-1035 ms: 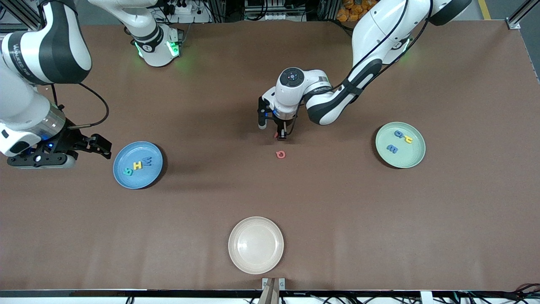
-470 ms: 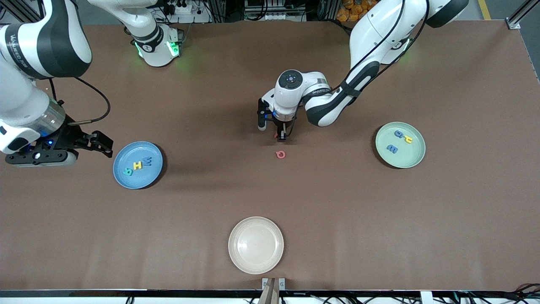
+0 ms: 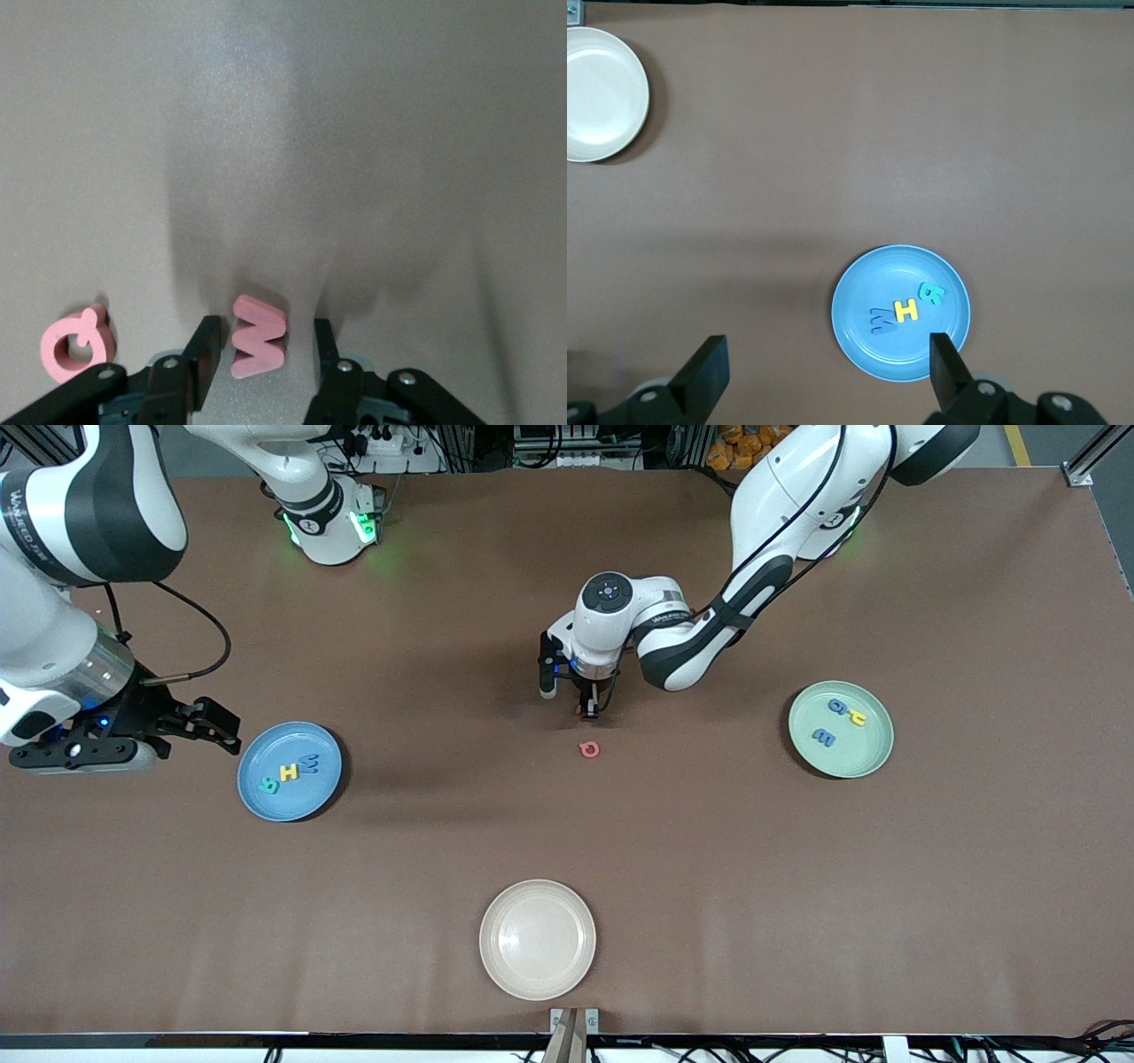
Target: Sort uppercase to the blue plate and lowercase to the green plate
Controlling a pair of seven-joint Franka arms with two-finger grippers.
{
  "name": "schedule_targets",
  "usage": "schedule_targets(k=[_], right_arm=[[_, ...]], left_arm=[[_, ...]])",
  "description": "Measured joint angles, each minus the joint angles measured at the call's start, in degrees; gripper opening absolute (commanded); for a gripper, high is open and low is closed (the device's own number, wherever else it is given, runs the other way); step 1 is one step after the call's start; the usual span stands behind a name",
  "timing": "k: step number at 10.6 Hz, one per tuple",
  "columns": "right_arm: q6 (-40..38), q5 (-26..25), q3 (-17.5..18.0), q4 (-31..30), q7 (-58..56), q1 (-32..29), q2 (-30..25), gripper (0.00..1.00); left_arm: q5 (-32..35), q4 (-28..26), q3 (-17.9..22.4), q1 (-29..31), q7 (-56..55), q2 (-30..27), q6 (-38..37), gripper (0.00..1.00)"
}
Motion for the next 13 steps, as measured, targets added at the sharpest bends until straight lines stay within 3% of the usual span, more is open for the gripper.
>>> schedule_targets(k=[3,7,13], right_arm=[[-0.44,0.24,0.00,0.52,0.85,0.77,0.01,1.00],[-0.48,0.71,0.11,0.51,12.89,4.91,0.42,1.00],[0.31,0.77,0.85,2.26,23.52,12.41,3.37,1.00]], left_arm=[[0.00,-0.03,-0.01,-0.05,-0.01,-0.02,0.30,0.26],[0.00,-0.03,0.43,-0.05,-0.08,-0.05,1.28,0.00],[0.00,1.39,1.94,1.53,-1.12,-0.42,-1.09,0.00]])
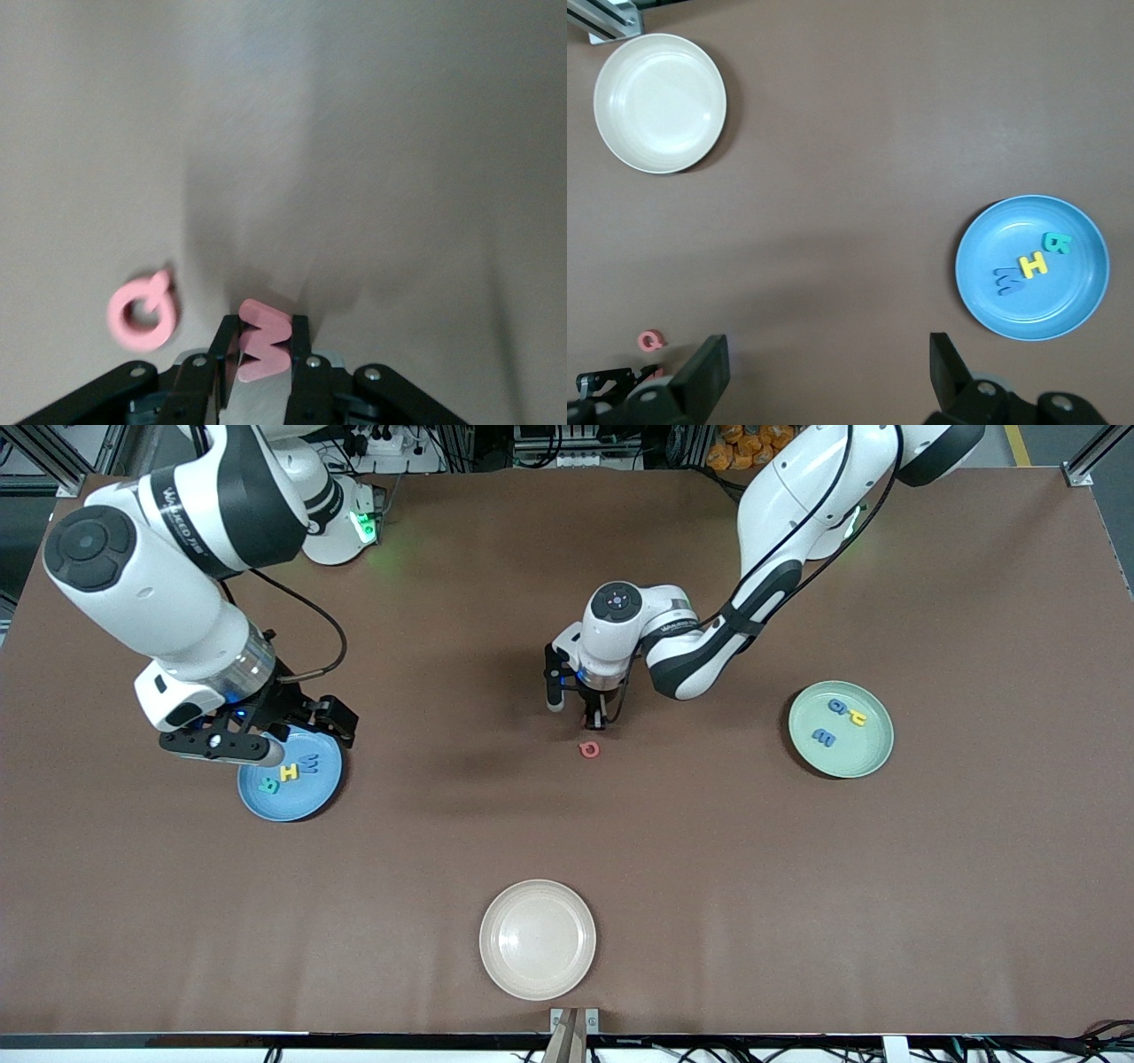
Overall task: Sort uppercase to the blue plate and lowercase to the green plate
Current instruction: 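Carry the w to the green plate while the right gripper reaches the Q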
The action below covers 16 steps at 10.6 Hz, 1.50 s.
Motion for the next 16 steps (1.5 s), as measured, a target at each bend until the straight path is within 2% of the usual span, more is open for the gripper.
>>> schedule_targets(k=[2,6,9,11,14,15,16], right_arm=[[0.08,0.00,0.03,1.37,2.49,1.24,1.05,1.00],[0.71,0.00,0.03,6.53,8.66,3.93,4.66,1.00],[2.14,0.01,0.05,8.14,14.79,7.28,6.72,1.00],[3.88,-0.74,0.06,9.71,20.00,11.20,10.29,1.00],[4.95,-5.44,0.06,15.53,25.24,16.98,17.27,1.00],[5.40,-7.23,0.07,17.52,25.68,18.72,19.73,1.00],[6.58,-8.89,0.13,18.95,25.82,20.49,22.09,1.00]], left_arm=[[0.00,0.26,-0.42,4.04,0.08,-1.92,-6.24,0.00],[-0.18,-0.11,-4.84,15.89,3.47,-7.42,-18.37,0.00],[-2.13,-4.27,-6.32,30.26,12.43,-11.86,-19.31,0.00],[-2.90,-8.46,-6.74,39.67,15.42,-14.00,-19.28,0.00],[-9.83,-11.82,-6.95,47.48,16.10,-14.87,-19.27,0.00],[-13.29,-12.37,-6.96,48.71,16.17,-15.04,-19.40,0.08],[-16.08,-12.54,-6.98,49.24,16.13,-15.32,-19.85,0.22]])
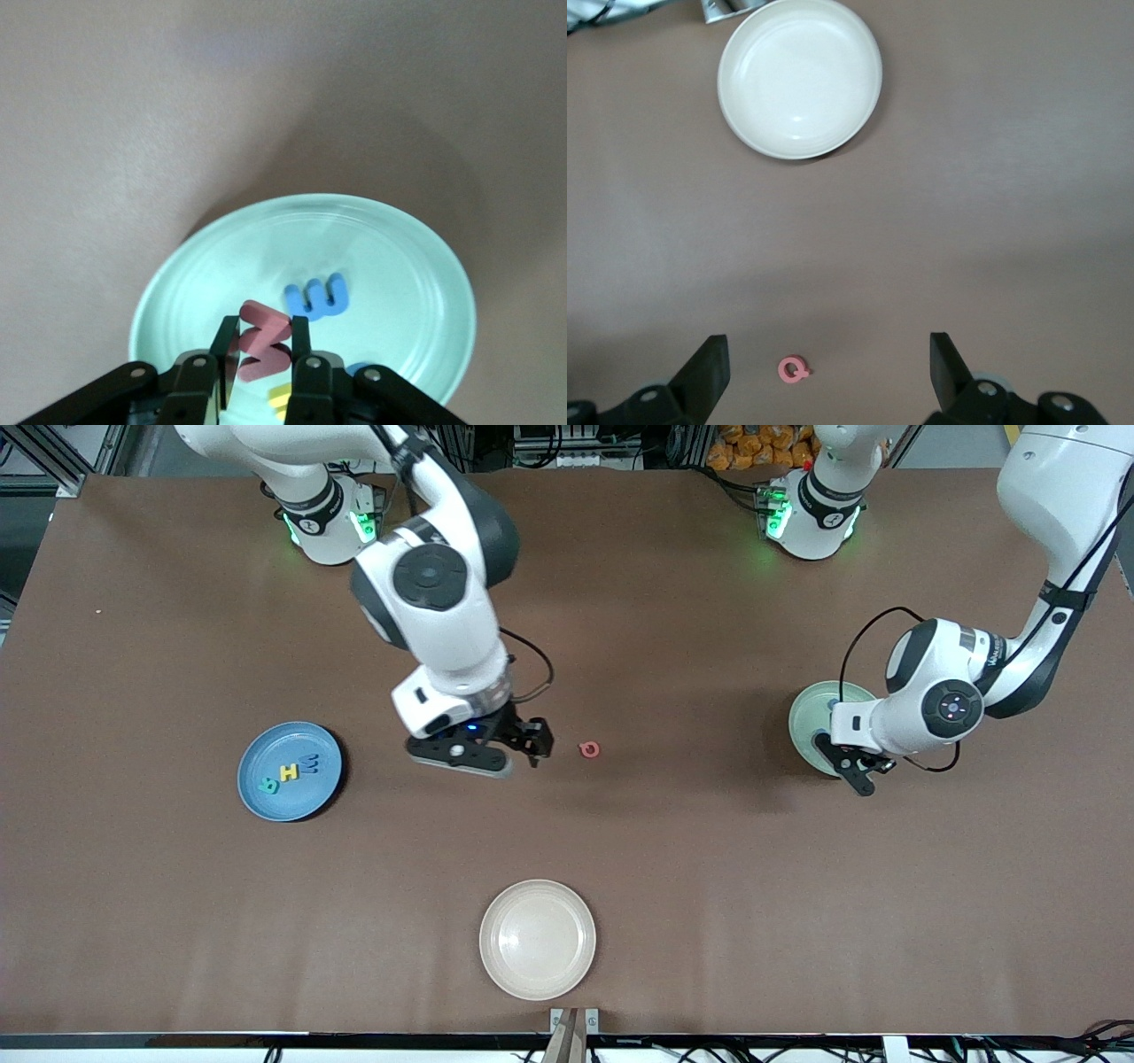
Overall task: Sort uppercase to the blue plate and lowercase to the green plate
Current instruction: 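Carry the w to the green plate while the right gripper reaches the Q, then release the w on the green plate and withdraw the left gripper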
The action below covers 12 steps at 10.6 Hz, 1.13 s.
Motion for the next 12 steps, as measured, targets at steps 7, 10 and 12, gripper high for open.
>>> schedule_targets(k=[7,10,12], right_arm=[[4.56,-3.64,0.21,1.52,-12.20,7.28,7.59,1.00],[4.24,-2.82,0.33,1.48,-17.54,7.84,8.46,1.00],[4.24,0.47,0.34,1.49,-22.21,7.97,8.77,1.00]], left_arm=[[-16.61,1.31,2.34,2.97,-7.32,-5.42,-6.56,0.44],[-20.07,2.22,5.34,3.26,-8.58,-6.03,-7.66,0.50],[-21.86,6.31,6.01,3.36,-12.13,-8.90,-11.86,0.50]])
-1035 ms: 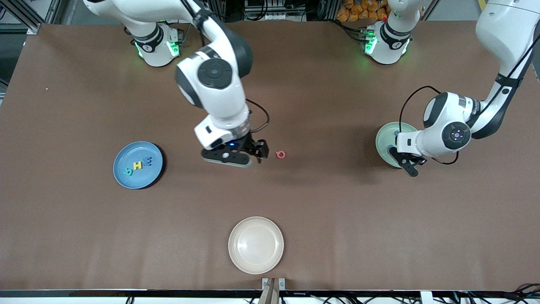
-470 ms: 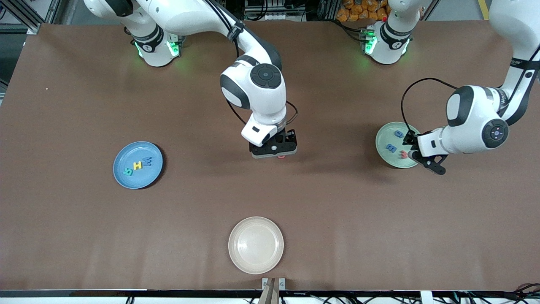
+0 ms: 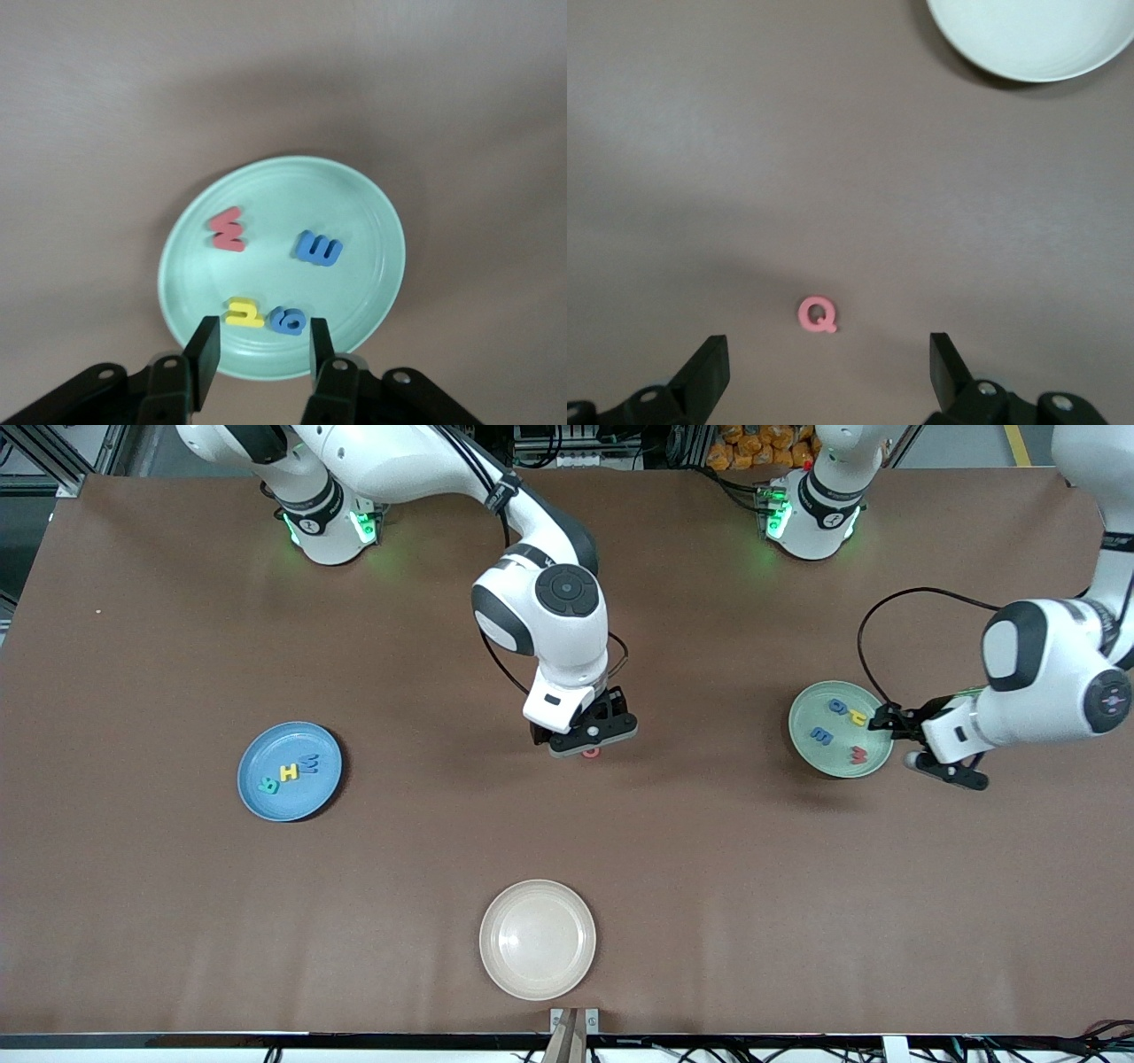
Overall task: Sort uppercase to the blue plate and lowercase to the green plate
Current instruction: 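Release the w on the green plate and withdraw the left gripper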
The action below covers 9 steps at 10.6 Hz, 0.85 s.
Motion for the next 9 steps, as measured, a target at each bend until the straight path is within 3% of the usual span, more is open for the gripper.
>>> schedule_targets(k=[1,2,3,4,5,7,9], right_arm=[[-0.16,1.10,0.01,0.07,-2.63,0.03,0.00,1.00],[-0.63,1.30,0.01,0.09,-4.90,0.04,0.02,1.00],[-1.14,1.30,-0.01,0.08,-7.74,0.04,0.14,1.00],[-1.42,1.30,-0.05,0.08,-10.14,0.04,0.51,1.00],[-1.48,1.29,-0.08,0.06,-11.81,0.04,0.94,1.00],[-1.45,1.26,-0.06,0.06,-14.44,0.13,2.00,0.99],[-1.21,1.17,-0.06,0.09,-15.50,0.69,3.72,0.96]], left_arm=[[-0.11,3.08,0.51,-0.70,-3.13,-2.07,-3.52,0.53],[-0.17,6.15,2.16,-2.89,-6.47,-3.91,-7.03,0.62],[-0.19,9.48,5.25,-6.62,-9.97,-5.67,-10.56,0.63],[-0.19,12.53,9.07,-11.09,-12.43,-7.37,-13.52,0.76],[-0.20,14.20,13.92,-16.17,-13.42,-8.91,-15.00,1.00],[-0.24,14.99,25.35,-26.90,-13.47,-11.65,-15.70,1.00],[-0.25,15.05,30.00,-31.83,-13.47,-13.63,-16.21,1.00]])
